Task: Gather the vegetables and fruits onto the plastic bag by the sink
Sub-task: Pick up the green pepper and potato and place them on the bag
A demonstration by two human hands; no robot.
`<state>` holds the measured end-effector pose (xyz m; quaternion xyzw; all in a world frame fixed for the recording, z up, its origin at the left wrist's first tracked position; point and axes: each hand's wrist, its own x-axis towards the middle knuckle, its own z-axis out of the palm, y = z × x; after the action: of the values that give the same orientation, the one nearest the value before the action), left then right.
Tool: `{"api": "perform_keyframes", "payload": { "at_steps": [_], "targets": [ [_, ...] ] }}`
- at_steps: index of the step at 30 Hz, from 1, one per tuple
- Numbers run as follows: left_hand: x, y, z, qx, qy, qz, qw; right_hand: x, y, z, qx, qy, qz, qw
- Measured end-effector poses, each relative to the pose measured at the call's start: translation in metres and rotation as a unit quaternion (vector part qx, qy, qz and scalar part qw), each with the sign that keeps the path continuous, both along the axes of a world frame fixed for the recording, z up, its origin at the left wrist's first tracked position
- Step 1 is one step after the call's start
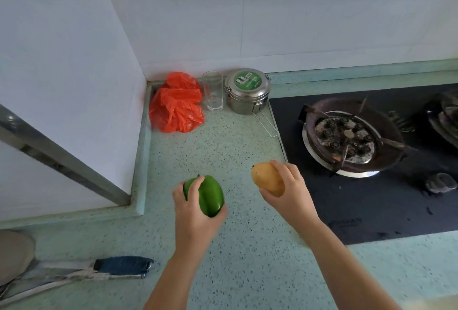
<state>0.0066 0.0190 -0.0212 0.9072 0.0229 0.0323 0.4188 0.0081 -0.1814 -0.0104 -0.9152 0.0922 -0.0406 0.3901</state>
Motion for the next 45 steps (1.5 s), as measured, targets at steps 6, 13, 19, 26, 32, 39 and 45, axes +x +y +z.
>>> {"api": "perform_keyframes", "payload": {
  "at_steps": [6, 13, 19, 26, 32, 39, 45],
  "targets": [
    [0.0, -0.044, 0.033, -0.077, -0.03, -0.133, 0.988, -0.031, -0.028, 0.031, -0.005, -0.074, -0.082, 0.994],
    [-0.01, -0.115, 0.054, -0.13, -0.05, -0.292, 0.946, -0.093, -0.077, 0.056, -0.036, -0.112, -0.226, 0.967],
    [-0.04, -0.185, 0.065, -0.147, -0.044, -0.427, 0.891, -0.171, -0.115, 0.064, -0.07, -0.132, -0.371, 0.917],
    [-0.098, -0.254, 0.074, -0.171, -0.013, -0.546, 0.82, -0.263, -0.144, 0.07, -0.082, -0.13, -0.505, 0.849],
    [-0.173, -0.311, 0.079, -0.151, 0.014, -0.612, 0.776, -0.358, -0.172, 0.078, -0.08, -0.116, -0.585, 0.799],
    [-0.287, -0.382, 0.098, -0.137, 0.021, -0.689, 0.711, -0.478, -0.209, 0.095, -0.097, -0.127, -0.648, 0.745],
    [-0.372, -0.438, 0.111, -0.164, -0.01, -0.718, 0.676, -0.569, -0.242, 0.106, -0.117, -0.122, -0.68, 0.713]
  ]
}}
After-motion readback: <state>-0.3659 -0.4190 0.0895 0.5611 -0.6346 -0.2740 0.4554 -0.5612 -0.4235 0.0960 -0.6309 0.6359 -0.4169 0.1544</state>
